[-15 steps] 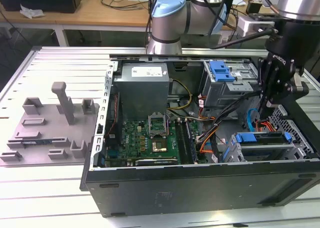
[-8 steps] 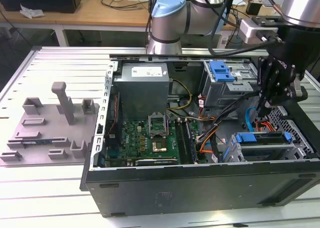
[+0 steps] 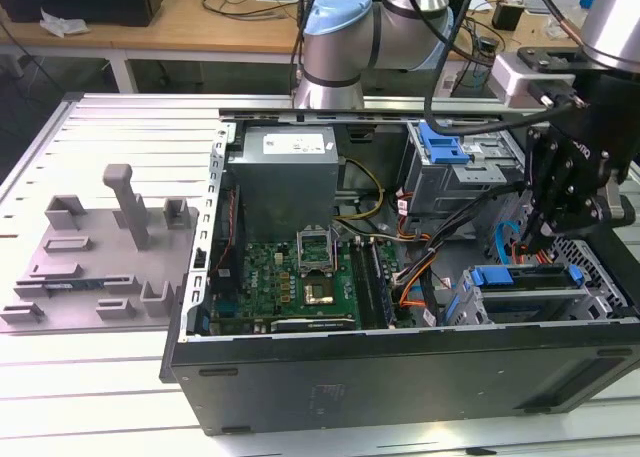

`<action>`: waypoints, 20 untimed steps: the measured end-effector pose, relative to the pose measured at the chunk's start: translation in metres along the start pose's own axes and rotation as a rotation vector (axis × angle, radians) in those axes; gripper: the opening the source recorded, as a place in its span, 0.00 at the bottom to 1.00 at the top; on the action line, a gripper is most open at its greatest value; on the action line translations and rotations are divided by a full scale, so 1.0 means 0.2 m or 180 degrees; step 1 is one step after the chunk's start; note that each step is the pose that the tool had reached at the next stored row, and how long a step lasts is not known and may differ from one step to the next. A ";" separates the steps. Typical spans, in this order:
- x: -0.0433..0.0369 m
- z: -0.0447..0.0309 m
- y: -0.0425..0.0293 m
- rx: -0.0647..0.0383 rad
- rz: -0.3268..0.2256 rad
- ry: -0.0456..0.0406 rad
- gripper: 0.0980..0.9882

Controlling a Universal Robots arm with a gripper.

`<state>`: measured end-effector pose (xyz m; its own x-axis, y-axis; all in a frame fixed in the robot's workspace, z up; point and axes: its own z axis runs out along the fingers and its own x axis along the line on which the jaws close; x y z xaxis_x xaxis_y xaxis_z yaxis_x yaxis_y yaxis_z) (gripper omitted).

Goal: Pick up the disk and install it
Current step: 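Insert the second disk wire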

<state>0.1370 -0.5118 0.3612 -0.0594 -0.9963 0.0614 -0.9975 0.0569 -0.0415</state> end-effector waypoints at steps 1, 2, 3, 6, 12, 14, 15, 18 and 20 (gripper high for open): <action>0.016 0.003 -0.001 -0.0004 -0.0004 -0.0068 0.07; 0.050 0.011 -0.002 -0.0009 -0.0006 -0.0155 0.07; 0.063 0.014 -0.003 -0.0010 -0.0008 -0.0185 0.07; 0.097 0.024 -0.005 -0.0015 -0.0015 -0.0274 0.07; 0.148 0.041 -0.007 -0.0022 -0.0032 -0.0416 0.07; 0.149 0.041 -0.007 -0.0023 -0.0035 -0.0425 0.07; 0.149 0.041 -0.007 -0.0023 -0.0036 -0.0424 0.07; 0.168 0.042 -0.008 -0.0023 -0.0036 -0.0425 0.07; 0.179 0.044 -0.009 -0.0023 -0.0036 -0.0428 0.07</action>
<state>0.1370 -0.5482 0.3547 -0.0432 -0.9964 -0.0725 -0.9984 0.0458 -0.0343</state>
